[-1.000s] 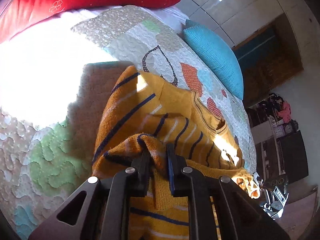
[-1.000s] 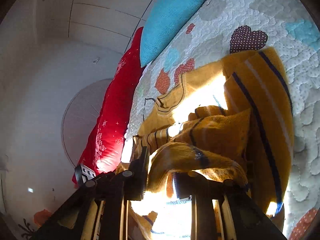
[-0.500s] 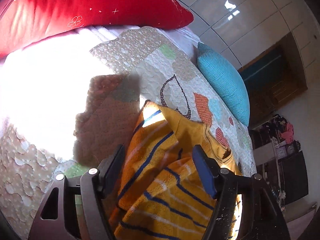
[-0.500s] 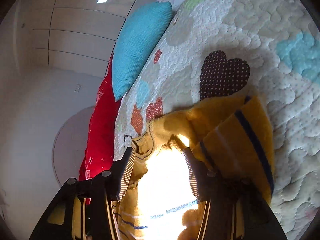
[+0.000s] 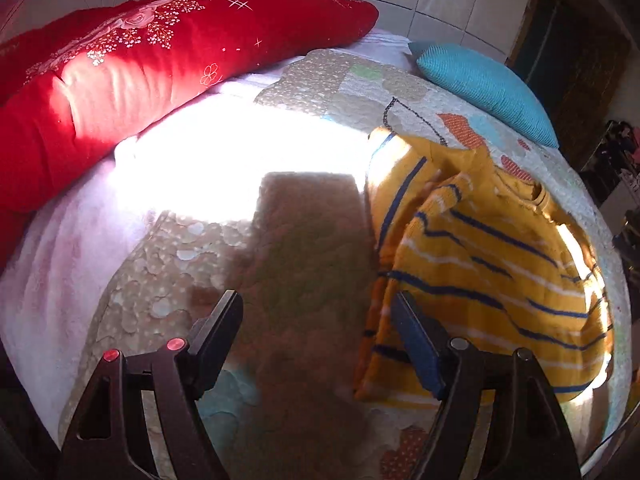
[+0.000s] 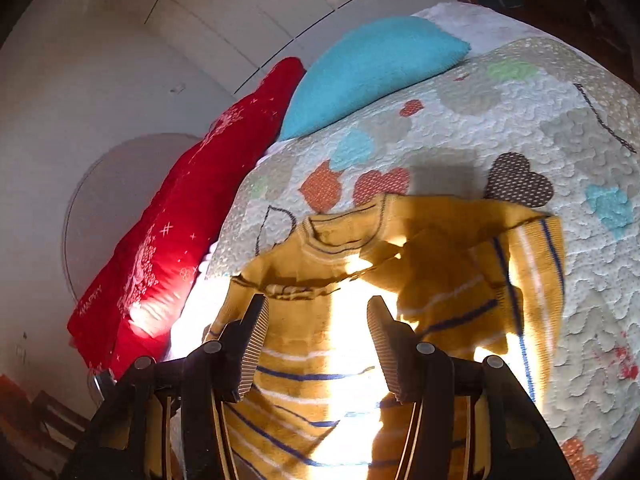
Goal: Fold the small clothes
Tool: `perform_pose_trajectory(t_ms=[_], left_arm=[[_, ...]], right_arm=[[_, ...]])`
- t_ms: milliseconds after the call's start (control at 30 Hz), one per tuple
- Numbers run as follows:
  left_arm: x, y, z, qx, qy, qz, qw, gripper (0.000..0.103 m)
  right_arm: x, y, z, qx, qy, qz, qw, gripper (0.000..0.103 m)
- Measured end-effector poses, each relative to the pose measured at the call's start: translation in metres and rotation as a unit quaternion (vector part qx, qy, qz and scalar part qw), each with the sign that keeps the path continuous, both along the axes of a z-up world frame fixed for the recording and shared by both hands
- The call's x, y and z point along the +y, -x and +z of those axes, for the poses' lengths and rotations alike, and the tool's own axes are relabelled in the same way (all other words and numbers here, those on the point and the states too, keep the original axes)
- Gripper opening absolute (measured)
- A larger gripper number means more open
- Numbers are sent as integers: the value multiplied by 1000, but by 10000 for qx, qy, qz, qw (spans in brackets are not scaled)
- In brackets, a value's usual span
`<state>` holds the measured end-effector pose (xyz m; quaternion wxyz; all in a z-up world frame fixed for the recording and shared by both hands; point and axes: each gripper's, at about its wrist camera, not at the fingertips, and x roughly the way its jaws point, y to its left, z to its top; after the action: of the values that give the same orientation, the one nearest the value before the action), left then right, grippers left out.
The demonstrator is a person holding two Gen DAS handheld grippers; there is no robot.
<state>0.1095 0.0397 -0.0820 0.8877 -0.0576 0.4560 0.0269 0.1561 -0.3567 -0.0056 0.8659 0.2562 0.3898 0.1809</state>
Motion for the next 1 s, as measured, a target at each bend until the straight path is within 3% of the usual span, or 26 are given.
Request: perform_pose_trajectory(t_ms=[67,100,233,400,500,600,667,733,867,1000], left_arm=[[5,4,-8,13,-436,117,9990,76],[9,8,-10,14,-400,135,9991,76],[23,35,-12,33,472,62,9989,76],[26,73,-9,-187,754,-34,9970,76],[29,88,-6,-272,740,-52,9969,76],[33,96,-3,-308,730,-44,9968,76],[35,99,-1,-318,748,-14,9967,76],[37,103,2,-347,776,28,9964,76],[35,113,10,-413,753,41,9963,77],[28,120,13,-387,783,7,9962,77]], right_arm=[[35,-3,-2,54,217,383,9990,56],[55,-6,-5,70,385,554,9977,56],[134,-28,-26,70,1254,1063,9864,49],[224,-78,-62,199,2214,1494,9635,41],[270,-101,-83,328,2716,1695,9468,42],[302,-110,-92,221,3226,1834,9283,58],[311,-108,-91,161,3497,1776,9197,58],[304,-98,-77,39,3379,1695,9258,58],[249,-58,-27,-193,2330,1543,9600,58],[152,4,12,-478,2069,1210,9697,59]])
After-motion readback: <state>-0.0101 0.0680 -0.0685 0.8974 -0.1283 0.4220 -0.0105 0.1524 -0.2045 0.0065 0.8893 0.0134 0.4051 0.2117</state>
